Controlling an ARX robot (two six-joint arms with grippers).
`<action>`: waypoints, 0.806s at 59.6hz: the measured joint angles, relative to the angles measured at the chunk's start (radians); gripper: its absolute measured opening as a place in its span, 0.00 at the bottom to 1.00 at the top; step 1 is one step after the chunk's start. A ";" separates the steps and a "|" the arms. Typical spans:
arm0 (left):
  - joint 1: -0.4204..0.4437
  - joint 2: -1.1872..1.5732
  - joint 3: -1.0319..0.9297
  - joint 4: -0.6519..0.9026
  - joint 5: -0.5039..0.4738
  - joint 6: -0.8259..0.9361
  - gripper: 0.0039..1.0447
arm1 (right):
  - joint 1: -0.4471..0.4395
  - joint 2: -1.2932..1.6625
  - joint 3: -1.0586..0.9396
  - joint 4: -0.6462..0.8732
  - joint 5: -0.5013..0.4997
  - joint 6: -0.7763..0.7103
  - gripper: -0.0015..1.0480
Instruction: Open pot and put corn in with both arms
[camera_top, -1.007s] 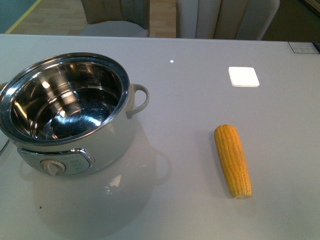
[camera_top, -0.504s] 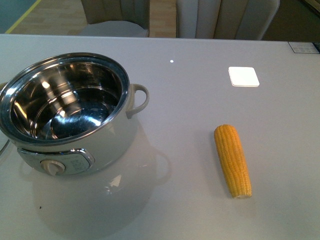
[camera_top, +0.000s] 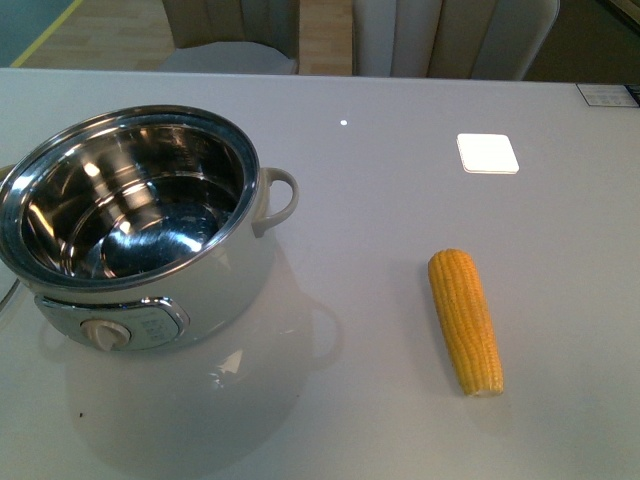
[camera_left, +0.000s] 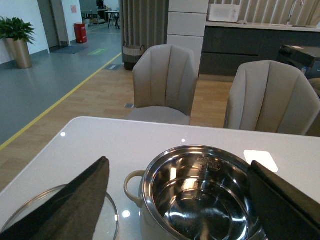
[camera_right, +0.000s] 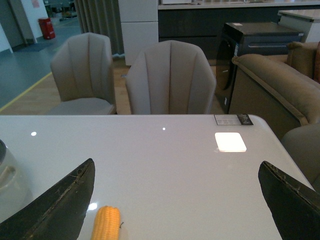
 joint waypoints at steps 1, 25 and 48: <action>0.000 0.000 0.000 0.000 0.000 0.001 0.94 | 0.000 0.000 0.000 0.000 0.000 0.000 0.92; 0.000 -0.001 0.000 -0.001 0.000 0.001 0.94 | 0.160 0.507 0.172 -0.264 0.301 0.082 0.92; 0.000 -0.001 0.000 -0.001 0.000 0.001 0.94 | 0.342 1.519 0.492 0.272 0.265 0.083 0.92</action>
